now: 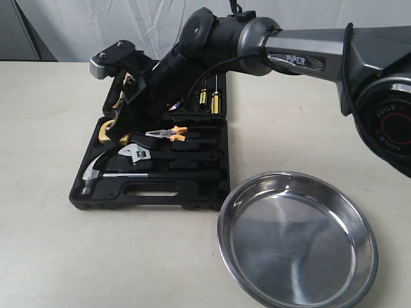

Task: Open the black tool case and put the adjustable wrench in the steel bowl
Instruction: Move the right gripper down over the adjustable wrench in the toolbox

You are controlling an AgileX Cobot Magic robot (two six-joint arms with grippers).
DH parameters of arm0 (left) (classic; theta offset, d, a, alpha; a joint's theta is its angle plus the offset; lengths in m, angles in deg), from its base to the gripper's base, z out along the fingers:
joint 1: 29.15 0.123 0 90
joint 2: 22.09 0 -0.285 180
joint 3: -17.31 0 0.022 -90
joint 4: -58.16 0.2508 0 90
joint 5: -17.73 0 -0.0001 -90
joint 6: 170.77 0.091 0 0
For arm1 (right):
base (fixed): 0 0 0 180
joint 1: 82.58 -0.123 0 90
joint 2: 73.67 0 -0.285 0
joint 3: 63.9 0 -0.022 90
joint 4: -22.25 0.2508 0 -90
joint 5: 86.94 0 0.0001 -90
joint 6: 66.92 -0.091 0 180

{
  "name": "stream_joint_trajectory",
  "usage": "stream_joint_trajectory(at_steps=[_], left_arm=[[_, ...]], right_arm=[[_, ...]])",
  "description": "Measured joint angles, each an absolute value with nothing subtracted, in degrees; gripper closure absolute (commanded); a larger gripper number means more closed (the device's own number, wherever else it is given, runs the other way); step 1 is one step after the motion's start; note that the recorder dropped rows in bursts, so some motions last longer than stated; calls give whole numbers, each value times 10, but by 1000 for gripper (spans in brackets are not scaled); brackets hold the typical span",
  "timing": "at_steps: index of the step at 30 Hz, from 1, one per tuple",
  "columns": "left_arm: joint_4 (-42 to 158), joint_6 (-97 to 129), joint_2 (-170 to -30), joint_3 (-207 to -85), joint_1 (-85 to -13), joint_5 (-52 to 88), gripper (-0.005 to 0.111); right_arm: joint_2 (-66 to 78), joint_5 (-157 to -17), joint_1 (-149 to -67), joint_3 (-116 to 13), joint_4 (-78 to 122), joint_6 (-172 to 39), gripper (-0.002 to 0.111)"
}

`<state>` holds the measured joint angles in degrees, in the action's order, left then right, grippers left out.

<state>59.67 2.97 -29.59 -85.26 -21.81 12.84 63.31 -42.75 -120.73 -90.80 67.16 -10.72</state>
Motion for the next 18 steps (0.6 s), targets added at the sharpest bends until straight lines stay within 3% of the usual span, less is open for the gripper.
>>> stream_joint_trajectory(at_steps=[8, 18], left_arm=[[597, 30, -296, -853, -218, 128, 106], [597, 30, -296, -853, -218, 128, 106]], right_arm=[[641, -658, -1209, -908, 654, -106, 109], [644, -694, -1210, -908, 374, -312, 109]])
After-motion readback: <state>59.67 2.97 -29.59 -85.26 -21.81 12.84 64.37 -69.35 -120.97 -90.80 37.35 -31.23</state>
